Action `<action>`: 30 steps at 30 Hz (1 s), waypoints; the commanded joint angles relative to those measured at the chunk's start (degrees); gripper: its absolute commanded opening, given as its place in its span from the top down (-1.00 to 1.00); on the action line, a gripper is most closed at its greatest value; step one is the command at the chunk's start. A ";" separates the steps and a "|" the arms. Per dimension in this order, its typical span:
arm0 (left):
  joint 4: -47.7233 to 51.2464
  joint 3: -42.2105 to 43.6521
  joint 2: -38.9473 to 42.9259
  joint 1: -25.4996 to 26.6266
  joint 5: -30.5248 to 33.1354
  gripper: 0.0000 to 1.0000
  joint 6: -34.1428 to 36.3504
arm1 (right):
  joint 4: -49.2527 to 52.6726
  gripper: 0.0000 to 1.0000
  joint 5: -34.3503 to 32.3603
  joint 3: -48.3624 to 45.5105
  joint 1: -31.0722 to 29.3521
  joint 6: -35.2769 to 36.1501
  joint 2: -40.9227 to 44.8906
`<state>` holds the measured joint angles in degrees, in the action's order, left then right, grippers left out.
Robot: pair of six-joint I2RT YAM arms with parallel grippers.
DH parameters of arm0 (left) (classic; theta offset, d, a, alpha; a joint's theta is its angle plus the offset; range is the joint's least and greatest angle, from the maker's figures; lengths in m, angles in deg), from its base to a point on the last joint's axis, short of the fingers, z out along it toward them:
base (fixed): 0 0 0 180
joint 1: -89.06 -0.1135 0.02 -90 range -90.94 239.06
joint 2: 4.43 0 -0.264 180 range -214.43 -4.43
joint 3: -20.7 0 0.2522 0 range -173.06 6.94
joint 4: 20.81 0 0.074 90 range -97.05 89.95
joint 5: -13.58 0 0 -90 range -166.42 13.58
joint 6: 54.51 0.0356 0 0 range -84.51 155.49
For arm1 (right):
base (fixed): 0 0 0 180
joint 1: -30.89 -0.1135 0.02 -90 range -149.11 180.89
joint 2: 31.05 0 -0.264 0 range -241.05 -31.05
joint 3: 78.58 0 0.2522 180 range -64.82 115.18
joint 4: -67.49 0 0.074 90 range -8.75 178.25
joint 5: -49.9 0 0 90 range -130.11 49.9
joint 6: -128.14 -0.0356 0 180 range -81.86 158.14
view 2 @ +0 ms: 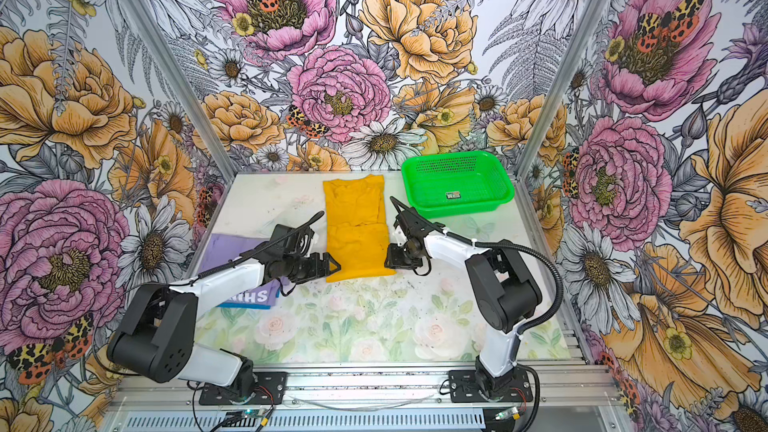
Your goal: Fold and stack the t-shirts
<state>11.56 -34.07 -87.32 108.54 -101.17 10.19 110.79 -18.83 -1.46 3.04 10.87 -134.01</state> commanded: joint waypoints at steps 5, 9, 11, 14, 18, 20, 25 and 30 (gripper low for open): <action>-7.42 4.36 1.01 2.44 -0.06 -0.64 -3.07 | -5.01 0.35 0.78 -4.54 -0.53 -0.94 3.18; -11.14 6.85 -0.87 2.94 -0.12 -0.54 -4.27 | -6.00 0.32 1.57 -6.15 -1.18 -0.95 3.47; -13.33 7.74 -1.79 2.98 -0.38 -0.43 -4.66 | -6.92 0.34 1.73 -6.87 -1.41 -0.94 3.13; -14.52 7.89 -2.84 2.99 -0.47 -0.05 -4.60 | -8.35 0.68 1.36 -7.56 -1.50 -1.11 2.86; -13.66 7.57 -2.46 3.25 0.94 0.36 -4.18 | -8.69 1.00 -0.68 -8.56 -1.59 -1.12 3.60; -12.24 7.36 -1.85 3.45 1.82 0.65 -3.58 | -8.86 1.00 -1.56 -9.69 -1.63 -1.12 4.67; -9.41 8.46 1.70 4.54 3.86 1.00 -3.44 | -8.88 1.00 -1.69 -12.53 -1.63 -0.86 8.12; -6.84 10.24 6.40 7.63 6.10 1.00 -4.62 | -8.79 1.00 -1.72 -17.32 -2.11 -1.19 13.58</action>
<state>2.67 -25.22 -83.43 114.62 -97.76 5.80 101.98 -19.48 -16.76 1.48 9.54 -123.67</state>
